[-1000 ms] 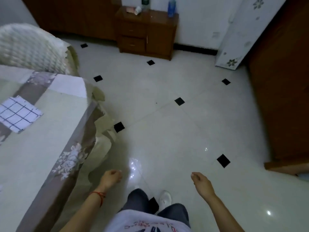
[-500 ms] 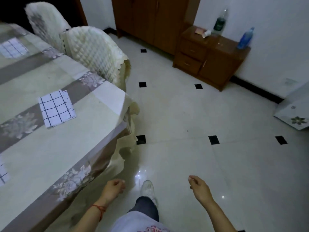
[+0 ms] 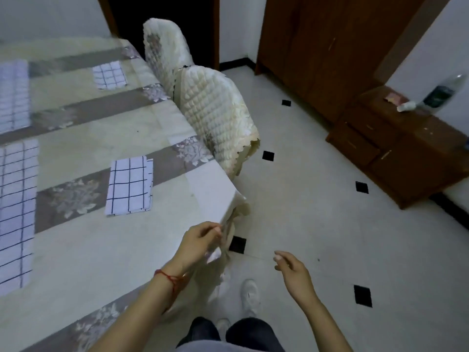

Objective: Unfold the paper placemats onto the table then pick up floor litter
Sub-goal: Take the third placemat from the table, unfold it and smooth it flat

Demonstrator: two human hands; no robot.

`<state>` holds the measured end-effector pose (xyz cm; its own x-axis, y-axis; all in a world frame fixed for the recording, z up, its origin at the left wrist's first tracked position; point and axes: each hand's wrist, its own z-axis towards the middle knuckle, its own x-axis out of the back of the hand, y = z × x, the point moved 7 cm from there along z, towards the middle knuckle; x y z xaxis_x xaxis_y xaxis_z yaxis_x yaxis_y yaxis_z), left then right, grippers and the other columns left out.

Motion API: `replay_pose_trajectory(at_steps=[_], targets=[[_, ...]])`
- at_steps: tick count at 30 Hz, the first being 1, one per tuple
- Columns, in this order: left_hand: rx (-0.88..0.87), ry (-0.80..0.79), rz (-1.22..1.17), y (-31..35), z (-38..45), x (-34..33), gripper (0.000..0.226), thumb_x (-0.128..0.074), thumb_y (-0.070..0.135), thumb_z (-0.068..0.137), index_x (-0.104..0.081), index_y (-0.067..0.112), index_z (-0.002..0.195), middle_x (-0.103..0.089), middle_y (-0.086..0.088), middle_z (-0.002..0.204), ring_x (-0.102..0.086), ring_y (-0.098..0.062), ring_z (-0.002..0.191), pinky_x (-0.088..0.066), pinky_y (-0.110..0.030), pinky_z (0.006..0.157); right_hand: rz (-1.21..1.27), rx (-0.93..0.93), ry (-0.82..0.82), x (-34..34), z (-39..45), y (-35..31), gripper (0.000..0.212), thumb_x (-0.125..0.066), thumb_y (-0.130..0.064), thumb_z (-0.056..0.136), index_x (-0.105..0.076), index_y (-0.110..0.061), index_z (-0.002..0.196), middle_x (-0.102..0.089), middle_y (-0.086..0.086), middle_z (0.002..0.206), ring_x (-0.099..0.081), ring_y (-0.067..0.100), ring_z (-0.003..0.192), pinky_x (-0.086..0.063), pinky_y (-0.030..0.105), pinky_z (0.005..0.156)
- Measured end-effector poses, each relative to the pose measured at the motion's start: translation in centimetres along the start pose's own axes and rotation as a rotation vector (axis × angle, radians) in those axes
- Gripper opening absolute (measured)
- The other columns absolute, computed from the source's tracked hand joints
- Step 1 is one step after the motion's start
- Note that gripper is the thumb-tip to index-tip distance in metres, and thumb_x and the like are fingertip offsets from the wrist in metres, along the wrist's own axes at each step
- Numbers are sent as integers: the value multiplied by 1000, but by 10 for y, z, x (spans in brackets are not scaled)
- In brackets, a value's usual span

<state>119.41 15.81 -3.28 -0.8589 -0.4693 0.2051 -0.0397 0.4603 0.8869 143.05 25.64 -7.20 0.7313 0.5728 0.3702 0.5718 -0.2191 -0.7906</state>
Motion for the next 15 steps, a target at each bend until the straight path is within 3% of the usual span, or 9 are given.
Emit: replay_pose_trajectory(at_steps=[3, 6, 10, 15], targets=[[25, 162, -18, 1, 13, 40, 18, -52, 14, 90, -66, 25, 86, -69, -4, 90, -65, -21, 85, -51, -33, 85, -35, 121, -120, -23, 43, -56, 13, -48, -24, 94, -59, -25, 101, -62, -11, 94, -61, 16, 98, -42, 13, 74], [64, 345, -30, -4, 23, 80, 15, -51, 13, 90, -64, 19, 95, -68, -5, 91, -65, -16, 85, -51, -34, 87, -45, 236, -238, -51, 83, -113, 15, -50, -22, 93, -59, -33, 93, -63, -12, 93, -61, 10, 94, -44, 8, 71], [135, 660, -44, -8, 28, 132, 13, -55, 13, 88, -66, 16, 96, -69, -7, 96, -64, -20, 90, -47, -30, 84, -108, 350, -417, -90, 125, -179, 14, -49, -20, 93, -59, -28, 98, -65, -2, 101, -60, 13, 96, -44, 10, 75], [243, 1002, 7, -14, 28, 180, 21, -54, 10, 87, -65, 5, 105, -66, -15, 112, -60, -26, 102, -40, -26, 84, -283, 475, -550, -143, 167, -231, 20, -49, -22, 93, -62, -19, 108, -64, -6, 103, -58, 11, 98, -39, 8, 75]])
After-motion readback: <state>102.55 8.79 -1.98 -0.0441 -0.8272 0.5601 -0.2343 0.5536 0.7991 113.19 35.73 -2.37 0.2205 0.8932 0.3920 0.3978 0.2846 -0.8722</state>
